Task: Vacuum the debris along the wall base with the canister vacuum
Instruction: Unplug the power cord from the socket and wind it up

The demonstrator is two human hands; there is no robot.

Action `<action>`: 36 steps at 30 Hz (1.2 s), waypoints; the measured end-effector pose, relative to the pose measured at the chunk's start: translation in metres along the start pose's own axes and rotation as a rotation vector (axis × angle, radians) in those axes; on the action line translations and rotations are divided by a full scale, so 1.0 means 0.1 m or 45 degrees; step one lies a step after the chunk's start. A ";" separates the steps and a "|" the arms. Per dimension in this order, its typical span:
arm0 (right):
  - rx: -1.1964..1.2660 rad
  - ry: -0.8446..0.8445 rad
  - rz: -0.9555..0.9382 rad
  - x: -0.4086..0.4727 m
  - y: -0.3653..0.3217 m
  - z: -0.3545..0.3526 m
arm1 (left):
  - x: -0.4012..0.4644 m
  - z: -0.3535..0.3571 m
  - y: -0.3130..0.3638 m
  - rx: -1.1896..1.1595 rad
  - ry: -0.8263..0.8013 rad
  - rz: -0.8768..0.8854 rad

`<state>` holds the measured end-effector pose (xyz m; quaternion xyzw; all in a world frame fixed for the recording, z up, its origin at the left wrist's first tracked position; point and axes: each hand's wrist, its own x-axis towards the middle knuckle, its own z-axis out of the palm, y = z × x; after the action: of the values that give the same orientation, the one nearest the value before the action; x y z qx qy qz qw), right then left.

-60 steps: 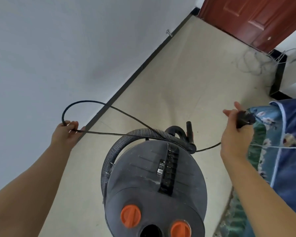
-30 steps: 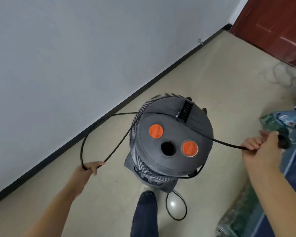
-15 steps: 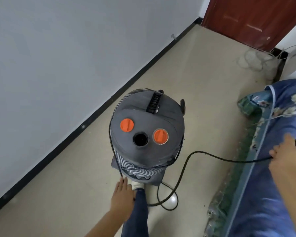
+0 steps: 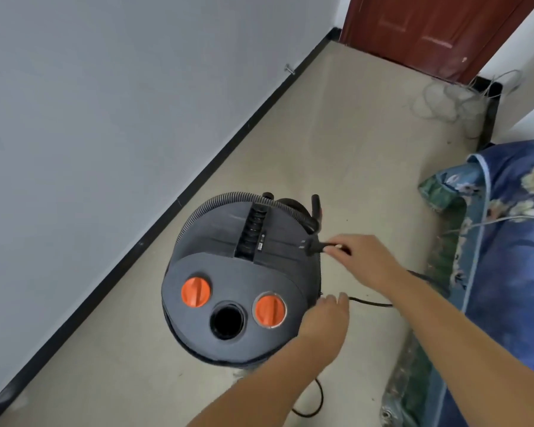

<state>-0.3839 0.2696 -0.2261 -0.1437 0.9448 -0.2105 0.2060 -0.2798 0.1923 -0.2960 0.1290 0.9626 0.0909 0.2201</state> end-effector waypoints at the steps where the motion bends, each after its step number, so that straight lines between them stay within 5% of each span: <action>1: -0.016 -0.044 0.008 0.09 -0.08 0.08 | 0.08 -0.05 -0.11 0.146 0.077 0.089; 6: 0.054 -0.274 0.017 0.59 -0.34 0.42 | 0.42 -0.42 -0.59 0.443 -0.083 0.123; 9: 0.290 -0.349 -0.017 0.87 -0.47 0.51 | 0.42 -0.40 -0.71 0.313 -0.111 0.080; 14: 0.737 -0.623 0.186 1.01 -0.40 0.53 | 0.15 -0.21 -0.92 -0.153 0.379 0.337; 17: 0.949 -0.705 0.283 0.99 -0.35 0.55 | -0.01 -0.21 -1.34 -0.183 0.714 0.520; 21: 1.043 -0.806 0.297 0.99 -0.32 0.51 | -0.04 -0.42 -1.97 -0.436 1.019 0.125; 24: 1.099 -0.803 0.305 0.94 -0.30 0.53 | 0.19 -0.73 -2.27 -0.784 0.519 -0.307; 27: 1.094 -0.756 0.279 0.92 -0.33 0.53 | 0.35 -0.77 -2.47 -0.757 -0.055 -0.204; 33: 1.004 -0.461 0.387 0.76 -0.13 0.55 | 0.33 -0.56 -2.50 -0.731 -0.018 -0.003; 36: 1.008 -0.504 0.424 0.75 -0.20 0.65 | 0.35 -0.55 -2.46 -0.556 0.023 0.027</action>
<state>-0.4163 0.2037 -0.2948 0.0621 0.7445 -0.4872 0.4523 -0.3858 -0.0380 -0.3186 0.0877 0.9206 0.3007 0.2331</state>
